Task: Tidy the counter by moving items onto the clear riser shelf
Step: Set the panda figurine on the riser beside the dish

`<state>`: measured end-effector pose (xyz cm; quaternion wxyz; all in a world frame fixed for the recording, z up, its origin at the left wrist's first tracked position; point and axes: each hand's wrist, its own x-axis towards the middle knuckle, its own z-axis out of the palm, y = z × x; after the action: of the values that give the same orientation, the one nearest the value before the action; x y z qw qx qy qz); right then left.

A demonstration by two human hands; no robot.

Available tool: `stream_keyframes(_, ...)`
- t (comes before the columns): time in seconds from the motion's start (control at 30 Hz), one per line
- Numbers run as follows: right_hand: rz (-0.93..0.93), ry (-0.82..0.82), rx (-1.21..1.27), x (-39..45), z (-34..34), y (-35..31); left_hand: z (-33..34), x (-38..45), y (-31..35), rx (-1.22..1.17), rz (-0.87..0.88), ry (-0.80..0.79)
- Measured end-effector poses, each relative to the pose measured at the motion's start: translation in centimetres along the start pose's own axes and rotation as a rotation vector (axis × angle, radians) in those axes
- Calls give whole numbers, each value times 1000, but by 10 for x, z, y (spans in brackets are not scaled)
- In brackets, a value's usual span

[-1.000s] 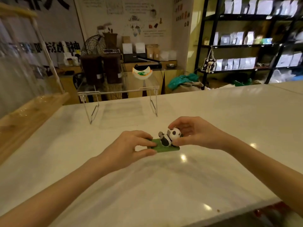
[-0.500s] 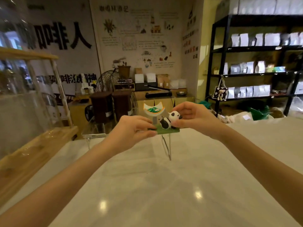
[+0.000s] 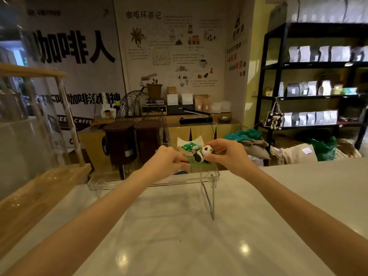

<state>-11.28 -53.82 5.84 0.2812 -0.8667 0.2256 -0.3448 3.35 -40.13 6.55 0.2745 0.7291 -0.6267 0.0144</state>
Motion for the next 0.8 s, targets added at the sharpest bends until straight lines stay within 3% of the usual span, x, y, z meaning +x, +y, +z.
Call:
stream_keyframes(0.6, 28, 88, -35, 9, 14, 14, 22, 20, -22, -5, -48, 52)
stream_keyframes(0.8, 89, -11, 64, -5, 8, 10, 17, 17, -13, 48, -32, -24)
